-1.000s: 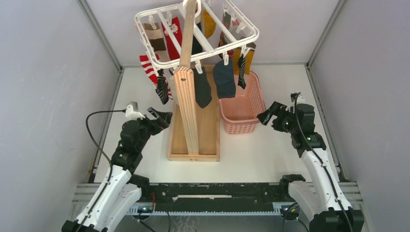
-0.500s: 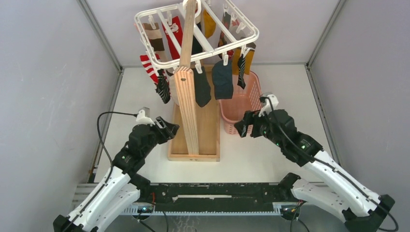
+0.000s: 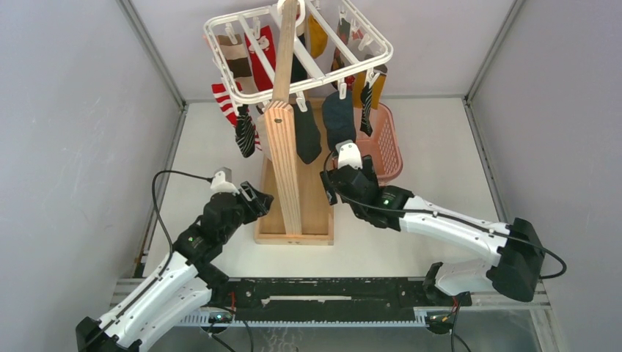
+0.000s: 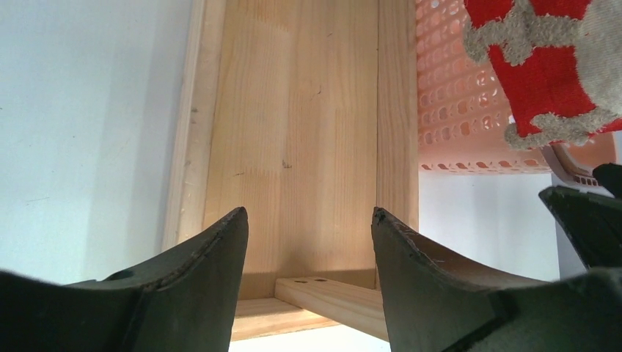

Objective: Remove the socks clipped to the hanger
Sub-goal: Move the bin to the center of the board.

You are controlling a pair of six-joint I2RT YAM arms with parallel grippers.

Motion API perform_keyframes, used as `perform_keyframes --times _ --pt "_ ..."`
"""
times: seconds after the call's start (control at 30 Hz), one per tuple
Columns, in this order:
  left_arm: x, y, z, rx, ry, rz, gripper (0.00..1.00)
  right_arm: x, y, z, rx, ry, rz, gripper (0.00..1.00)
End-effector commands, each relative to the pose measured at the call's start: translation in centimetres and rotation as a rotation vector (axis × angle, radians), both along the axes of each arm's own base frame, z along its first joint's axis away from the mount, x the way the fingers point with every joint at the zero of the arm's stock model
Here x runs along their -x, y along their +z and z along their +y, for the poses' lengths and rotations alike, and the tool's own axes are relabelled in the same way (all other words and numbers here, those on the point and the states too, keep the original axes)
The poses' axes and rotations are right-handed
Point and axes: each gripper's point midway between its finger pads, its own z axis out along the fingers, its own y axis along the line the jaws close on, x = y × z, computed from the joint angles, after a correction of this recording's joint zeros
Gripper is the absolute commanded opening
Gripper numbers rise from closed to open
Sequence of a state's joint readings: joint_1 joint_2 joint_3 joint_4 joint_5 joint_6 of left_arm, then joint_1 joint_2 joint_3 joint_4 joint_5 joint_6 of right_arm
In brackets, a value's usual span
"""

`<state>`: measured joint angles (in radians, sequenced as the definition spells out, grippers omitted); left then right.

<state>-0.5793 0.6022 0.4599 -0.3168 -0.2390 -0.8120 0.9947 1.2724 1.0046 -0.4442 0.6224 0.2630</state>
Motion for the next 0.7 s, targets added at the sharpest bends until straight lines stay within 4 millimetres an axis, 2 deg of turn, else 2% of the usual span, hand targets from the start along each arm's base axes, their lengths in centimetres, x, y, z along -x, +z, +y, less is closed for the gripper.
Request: perform_keyframes --times 0.0,0.23,0.37,0.53,0.67 --pt "-0.4 1.8 0.2 0.005 0.021 -0.047 0.67 -3.5 3.7 0.1 0.008 -0.075 -0.15 0.95" --pt "-0.4 1.4 0.0 -0.011 0.012 -0.038 0.67 -5.1 3.8 -0.3 -0.007 -0.073 -0.133 0.95" --pt "-0.6 1.5 -0.4 -0.013 -0.001 -0.033 0.68 -6.0 2.5 -0.1 -0.037 -0.028 -0.069 0.94" --pt "-0.7 1.6 -0.7 -0.014 -0.008 -0.036 0.68 -5.8 0.7 1.1 -0.048 0.047 0.004 0.93" --pt "-0.8 1.7 -0.9 -0.016 -0.015 -0.033 0.68 -5.3 0.1 2.1 -0.072 0.092 0.03 0.91"
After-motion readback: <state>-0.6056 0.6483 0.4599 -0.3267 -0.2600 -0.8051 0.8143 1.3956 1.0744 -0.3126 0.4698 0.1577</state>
